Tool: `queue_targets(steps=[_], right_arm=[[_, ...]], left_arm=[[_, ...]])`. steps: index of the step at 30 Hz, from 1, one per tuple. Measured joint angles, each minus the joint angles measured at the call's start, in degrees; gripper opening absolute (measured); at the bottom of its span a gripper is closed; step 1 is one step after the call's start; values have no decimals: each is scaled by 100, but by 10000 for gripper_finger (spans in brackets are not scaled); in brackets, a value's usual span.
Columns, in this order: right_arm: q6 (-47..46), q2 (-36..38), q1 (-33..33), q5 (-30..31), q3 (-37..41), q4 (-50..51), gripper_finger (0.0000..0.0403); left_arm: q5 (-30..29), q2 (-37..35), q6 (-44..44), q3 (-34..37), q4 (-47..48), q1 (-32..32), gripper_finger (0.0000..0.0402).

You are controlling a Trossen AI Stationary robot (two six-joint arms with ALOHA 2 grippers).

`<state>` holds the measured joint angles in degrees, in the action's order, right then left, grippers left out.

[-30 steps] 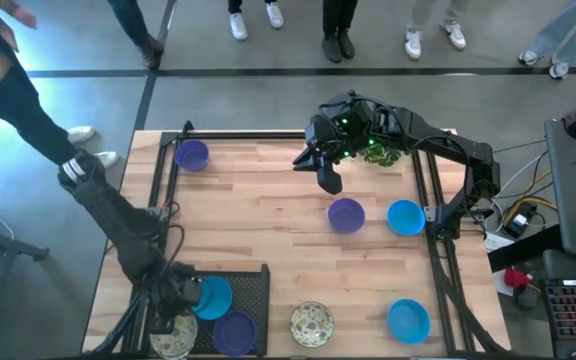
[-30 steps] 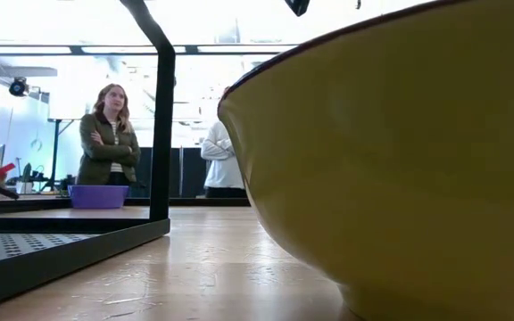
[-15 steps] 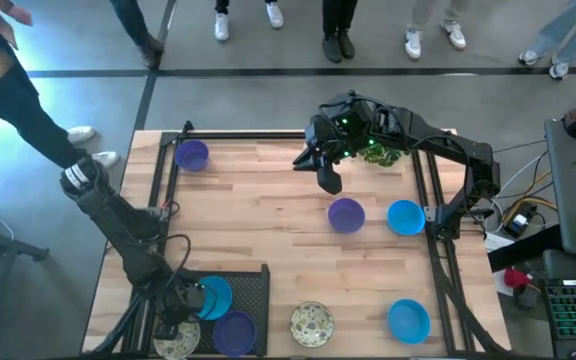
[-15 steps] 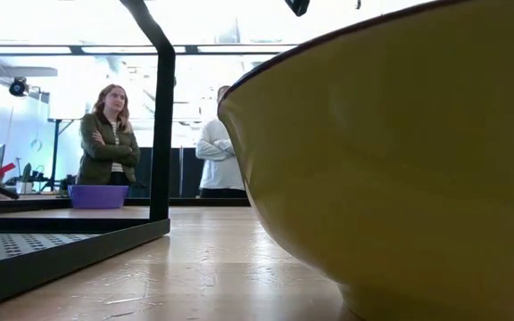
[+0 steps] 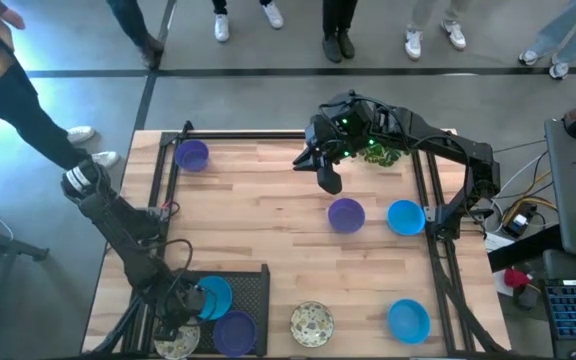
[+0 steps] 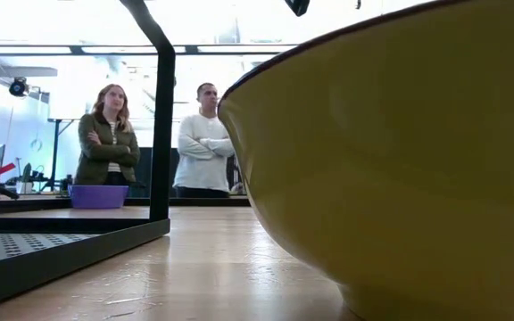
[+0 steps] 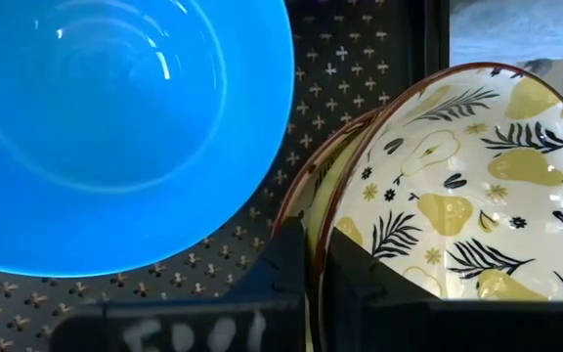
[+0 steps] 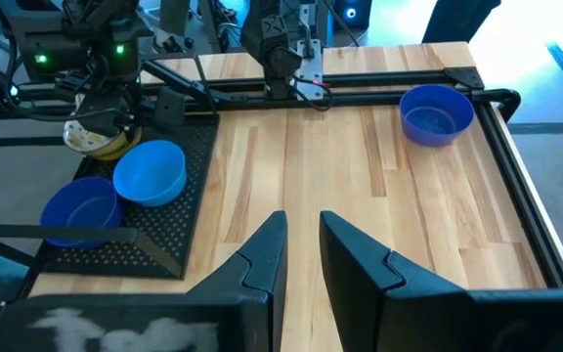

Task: Pick & Place Mini bowls
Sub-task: Stack the top yellow patterned bowl on the yellow patterned bowl on the shelf

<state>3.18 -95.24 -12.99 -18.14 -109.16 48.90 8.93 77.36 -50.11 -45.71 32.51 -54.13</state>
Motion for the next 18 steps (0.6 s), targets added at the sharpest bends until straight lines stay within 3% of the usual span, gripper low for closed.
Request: queue_targets(steps=[18], right_arm=[[-3,1,0,1,0,-37,57]], left_arm=[[17,0,-50,7,-61,-7,30]])
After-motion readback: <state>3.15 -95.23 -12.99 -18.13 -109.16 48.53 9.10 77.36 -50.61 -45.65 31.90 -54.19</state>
